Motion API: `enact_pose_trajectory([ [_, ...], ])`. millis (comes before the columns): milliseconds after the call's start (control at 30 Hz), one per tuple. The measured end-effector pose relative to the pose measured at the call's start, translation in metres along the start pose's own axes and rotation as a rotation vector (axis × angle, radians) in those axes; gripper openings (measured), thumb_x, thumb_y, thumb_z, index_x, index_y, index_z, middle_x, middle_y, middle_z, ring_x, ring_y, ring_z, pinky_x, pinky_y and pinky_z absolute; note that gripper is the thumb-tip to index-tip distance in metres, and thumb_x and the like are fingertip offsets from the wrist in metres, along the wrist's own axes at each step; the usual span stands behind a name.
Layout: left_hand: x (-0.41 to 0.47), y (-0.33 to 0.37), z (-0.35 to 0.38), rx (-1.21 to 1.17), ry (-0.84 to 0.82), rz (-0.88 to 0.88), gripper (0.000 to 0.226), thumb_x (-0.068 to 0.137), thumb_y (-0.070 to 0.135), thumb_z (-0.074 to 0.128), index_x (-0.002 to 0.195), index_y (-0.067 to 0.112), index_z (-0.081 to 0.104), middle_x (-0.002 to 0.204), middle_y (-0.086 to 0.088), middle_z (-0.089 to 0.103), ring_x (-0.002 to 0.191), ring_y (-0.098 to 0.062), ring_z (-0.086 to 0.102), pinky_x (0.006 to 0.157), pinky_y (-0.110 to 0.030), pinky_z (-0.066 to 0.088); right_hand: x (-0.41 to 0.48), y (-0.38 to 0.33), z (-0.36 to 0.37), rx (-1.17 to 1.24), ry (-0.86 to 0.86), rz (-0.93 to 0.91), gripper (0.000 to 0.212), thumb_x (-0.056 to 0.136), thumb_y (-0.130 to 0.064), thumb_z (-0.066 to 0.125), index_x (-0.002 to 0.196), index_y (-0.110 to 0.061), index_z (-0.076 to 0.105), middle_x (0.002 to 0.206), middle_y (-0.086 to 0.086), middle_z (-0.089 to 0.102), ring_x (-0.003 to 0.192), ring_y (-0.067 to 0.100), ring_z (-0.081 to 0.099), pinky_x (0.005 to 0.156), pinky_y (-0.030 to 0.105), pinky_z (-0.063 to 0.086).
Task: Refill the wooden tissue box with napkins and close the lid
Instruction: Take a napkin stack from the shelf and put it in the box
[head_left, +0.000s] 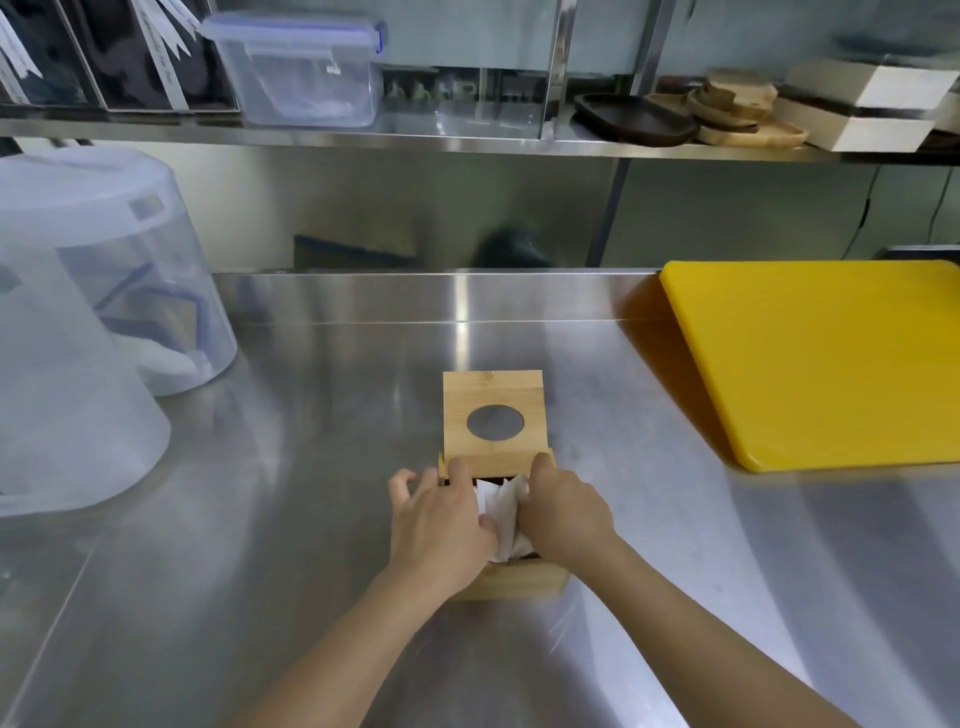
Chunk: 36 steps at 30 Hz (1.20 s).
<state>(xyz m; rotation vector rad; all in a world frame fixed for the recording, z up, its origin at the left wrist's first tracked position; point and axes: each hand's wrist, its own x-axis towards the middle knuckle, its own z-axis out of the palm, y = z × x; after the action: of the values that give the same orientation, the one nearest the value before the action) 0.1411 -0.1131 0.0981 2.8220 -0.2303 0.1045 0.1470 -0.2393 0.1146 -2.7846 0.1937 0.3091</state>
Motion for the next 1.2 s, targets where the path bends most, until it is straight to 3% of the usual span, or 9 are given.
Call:
enact_pose_trajectory([
  [167,0.002,0.002,0.0,0.136,-0.018,0.029,0.027,0.078,0.025,0.048,0.103,0.015,0.044,0.085,-0.002,0.057,0.102,-0.022,0.046,0.09,-0.036,0.009,0.001,-0.001,0.004,-0.137,-0.053,-0.017,0.019,0.084,-0.003,0.046,0.099,-0.01,0.036,0.073,0.004,0.049,0.092,0.032,0.062,0.055,0.031,0.032],
  [267,0.003,0.0,-0.003,0.179,-0.028,0.051,0.026,0.081,0.027,0.053,0.105,0.019,0.048,0.089,0.001,0.064,0.102,-0.021,0.048,0.093,-0.039,0.01,0.0,-0.002,0.005,-0.239,-0.048,-0.042,0.026,0.085,-0.001,0.047,0.11,-0.006,0.042,0.1,0.011,0.063,0.096,0.031,0.063,0.051,0.029,0.032],
  [333,-0.001,-0.001,-0.006,0.167,0.006,0.067,0.028,0.077,0.025,0.062,0.103,0.018,0.051,0.082,0.002,0.064,0.093,-0.021,0.051,0.091,-0.039,0.017,-0.002,-0.002,0.008,-0.266,-0.02,-0.082,0.019,0.084,0.001,0.049,0.099,-0.01,0.043,0.104,0.012,0.065,0.093,0.031,0.064,0.045,0.027,0.027],
  [433,-0.005,-0.009,-0.004,0.11,0.134,0.085,0.048,0.048,0.007,0.081,0.091,0.011,0.06,0.077,-0.006,0.06,0.072,-0.027,0.058,0.081,-0.039,0.029,-0.011,-0.002,0.007,-0.3,0.163,-0.148,0.029,0.075,-0.003,0.062,0.081,-0.012,0.035,0.085,0.009,0.064,0.073,0.028,0.067,0.04,0.024,0.016],
  [533,-0.006,-0.019,-0.006,0.054,0.154,0.117,0.043,0.048,0.007,0.082,0.086,0.009,0.062,0.082,-0.009,0.059,0.072,-0.03,0.058,0.073,-0.042,0.043,-0.013,-0.001,-0.002,-0.438,0.35,-0.222,0.041,0.042,-0.008,0.08,0.074,-0.011,0.055,0.066,0.003,0.059,0.048,0.022,0.059,0.043,0.02,0.019],
  [600,-0.005,-0.023,-0.009,-0.014,0.146,0.173,0.033,0.055,0.006,0.08,0.082,0.008,0.062,0.081,-0.009,0.06,0.071,-0.031,0.057,0.066,-0.039,0.047,-0.007,0.006,-0.007,-0.405,0.305,-0.318,0.035,0.055,-0.009,0.075,0.086,-0.013,0.059,0.078,0.001,0.062,0.07,0.023,0.06,0.061,0.029,0.025],
  [700,0.0,-0.026,-0.016,-0.152,0.116,0.299,0.018,0.068,0.007,0.073,0.082,0.011,0.062,0.078,-0.003,0.061,0.071,-0.026,0.055,0.063,-0.032,0.043,0.003,0.021,-0.016,-0.271,0.126,-0.504,0.019,0.079,-0.012,0.057,0.098,-0.017,0.06,0.096,-0.004,0.062,0.093,0.017,0.052,0.076,0.031,0.016],
  [967,0.026,-0.036,-0.02,-0.083,-0.218,0.691,0.016,0.079,0.03,0.059,0.092,0.023,0.061,0.098,0.008,0.062,0.093,-0.014,0.051,0.072,-0.026,0.038,0.012,0.033,-0.028,-0.352,0.002,-0.746,0.02,0.083,-0.027,0.058,0.099,-0.019,0.066,0.108,-0.01,0.066,0.095,0.013,0.055,0.09,0.032,0.022],
  [1200,0.03,-0.029,-0.018,0.29,-0.306,0.563,0.013,0.076,0.027,0.058,0.073,0.019,0.048,0.082,0.005,0.052,0.082,-0.015,0.043,0.087,-0.032,0.023,0.018,0.03,-0.033,-0.557,-0.137,-0.677,0.021,0.081,-0.038,0.056,0.079,-0.017,0.055,0.085,-0.006,0.058,0.08,0.018,0.054,0.097,0.034,0.02],
])
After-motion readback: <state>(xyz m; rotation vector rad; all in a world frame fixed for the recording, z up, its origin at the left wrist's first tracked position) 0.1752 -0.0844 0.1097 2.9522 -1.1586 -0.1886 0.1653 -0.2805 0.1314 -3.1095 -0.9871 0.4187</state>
